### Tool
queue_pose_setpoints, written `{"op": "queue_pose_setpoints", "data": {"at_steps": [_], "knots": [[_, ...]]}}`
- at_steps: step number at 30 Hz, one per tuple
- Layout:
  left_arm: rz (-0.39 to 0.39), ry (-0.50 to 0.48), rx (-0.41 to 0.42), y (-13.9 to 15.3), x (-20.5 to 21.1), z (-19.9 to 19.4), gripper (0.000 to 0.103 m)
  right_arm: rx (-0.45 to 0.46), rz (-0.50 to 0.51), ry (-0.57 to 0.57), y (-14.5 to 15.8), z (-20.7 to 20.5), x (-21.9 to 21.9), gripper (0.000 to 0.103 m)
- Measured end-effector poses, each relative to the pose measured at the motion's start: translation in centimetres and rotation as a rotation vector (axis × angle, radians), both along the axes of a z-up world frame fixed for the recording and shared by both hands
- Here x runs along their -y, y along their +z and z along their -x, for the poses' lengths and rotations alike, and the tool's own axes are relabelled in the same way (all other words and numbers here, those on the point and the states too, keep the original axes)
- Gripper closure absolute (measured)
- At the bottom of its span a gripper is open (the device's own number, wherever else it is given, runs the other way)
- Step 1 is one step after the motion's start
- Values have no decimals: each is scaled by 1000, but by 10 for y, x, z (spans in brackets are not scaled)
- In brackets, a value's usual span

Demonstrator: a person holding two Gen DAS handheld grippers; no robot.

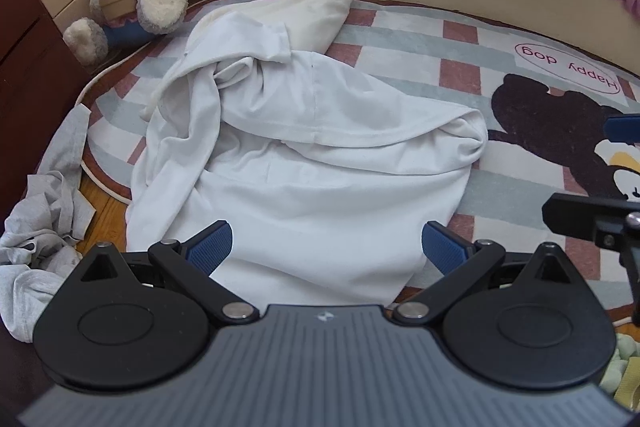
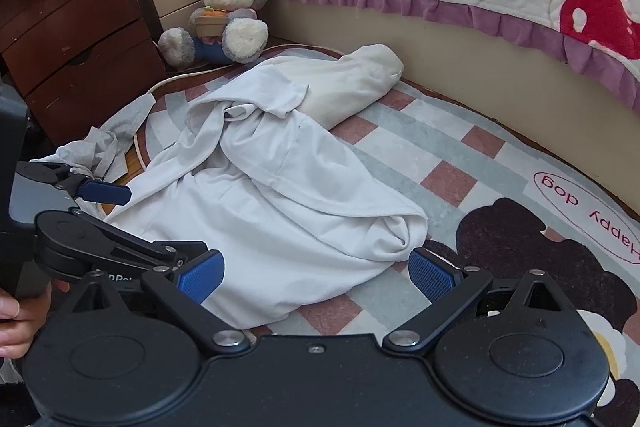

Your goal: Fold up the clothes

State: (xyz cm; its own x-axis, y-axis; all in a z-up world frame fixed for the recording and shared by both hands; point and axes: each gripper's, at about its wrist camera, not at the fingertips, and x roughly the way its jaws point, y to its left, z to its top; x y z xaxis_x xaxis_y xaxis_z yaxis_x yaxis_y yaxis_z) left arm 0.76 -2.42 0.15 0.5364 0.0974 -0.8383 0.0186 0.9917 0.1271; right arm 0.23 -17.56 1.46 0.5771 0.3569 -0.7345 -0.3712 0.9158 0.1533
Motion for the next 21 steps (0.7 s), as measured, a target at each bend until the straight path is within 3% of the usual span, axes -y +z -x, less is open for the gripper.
{"op": "queue_pose_setpoints", "data": {"at_steps": [21], "knots": [[48,-8,-28,-12,1,-1,0,-19,12,-2,-7,-2,-4,3]]}}
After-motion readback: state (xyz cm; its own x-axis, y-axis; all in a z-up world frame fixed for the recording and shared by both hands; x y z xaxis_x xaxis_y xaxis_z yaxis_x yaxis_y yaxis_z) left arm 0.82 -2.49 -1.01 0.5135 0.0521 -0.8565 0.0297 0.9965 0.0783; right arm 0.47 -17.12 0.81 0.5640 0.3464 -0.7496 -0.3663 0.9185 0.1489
